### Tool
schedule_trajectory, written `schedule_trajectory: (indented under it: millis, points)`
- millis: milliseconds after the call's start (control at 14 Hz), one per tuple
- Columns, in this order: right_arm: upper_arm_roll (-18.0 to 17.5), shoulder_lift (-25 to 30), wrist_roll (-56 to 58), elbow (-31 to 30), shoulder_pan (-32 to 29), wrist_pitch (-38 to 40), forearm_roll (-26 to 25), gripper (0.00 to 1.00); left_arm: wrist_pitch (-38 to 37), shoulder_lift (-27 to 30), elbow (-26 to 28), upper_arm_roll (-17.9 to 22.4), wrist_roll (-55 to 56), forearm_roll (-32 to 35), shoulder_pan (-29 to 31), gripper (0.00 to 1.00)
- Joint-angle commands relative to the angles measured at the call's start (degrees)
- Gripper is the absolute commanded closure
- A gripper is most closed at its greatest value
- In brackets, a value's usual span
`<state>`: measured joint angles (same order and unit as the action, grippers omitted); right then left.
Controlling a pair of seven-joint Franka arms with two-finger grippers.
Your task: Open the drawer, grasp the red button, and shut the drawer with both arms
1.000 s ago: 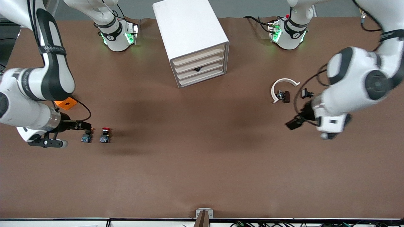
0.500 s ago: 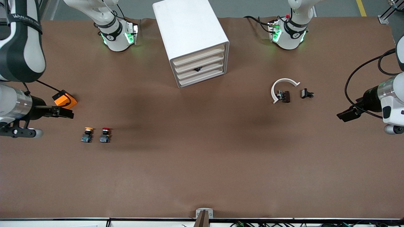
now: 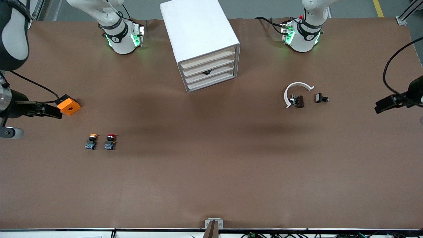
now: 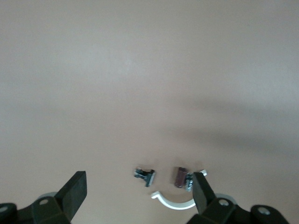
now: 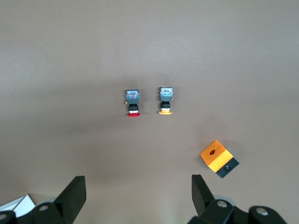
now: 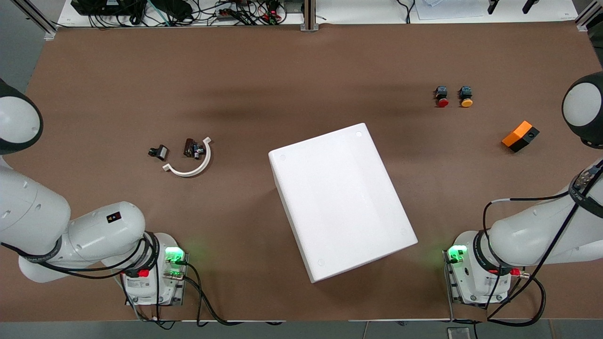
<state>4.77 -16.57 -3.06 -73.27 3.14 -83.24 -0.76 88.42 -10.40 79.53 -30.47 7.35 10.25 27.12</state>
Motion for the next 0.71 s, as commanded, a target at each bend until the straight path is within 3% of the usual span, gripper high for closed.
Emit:
schedule_trajectory:
  millis: [0,71,357,429,643]
  points:
    - [-0.7,-0.2,-0.3,3.0,-0.7,2.8,-0.6,0.0,-0.6,3.4,1.7,1.3,-4.4,0.0,0.5,0.0]
    - [-0.8,0.5,-0.5,3.0,-0.6,3.9,-1.1,0.0,-0.6,3.7,2.5,4.3,-3.9,-0.1,-3.4,0.0]
    - [-0.9,5.1,2.6,1.9,-2.8,6.0,0.1,0.0,-1.0,10.8,9.3,24.7,-4.9,-5.9,-19.5,0.0]
    - [-0.8,6.0,4.9,1.6,-3.3,7.0,0.1,0.0,-1.0,12.7,11.0,27.7,-4.9,-6.7,-22.3,0.0]
    - [-0.8,8.6,7.1,0.0,-6.1,9.2,0.2,0.0,-1.1,15.9,13.8,27.4,-4.9,-7.5,-22.6,0.0]
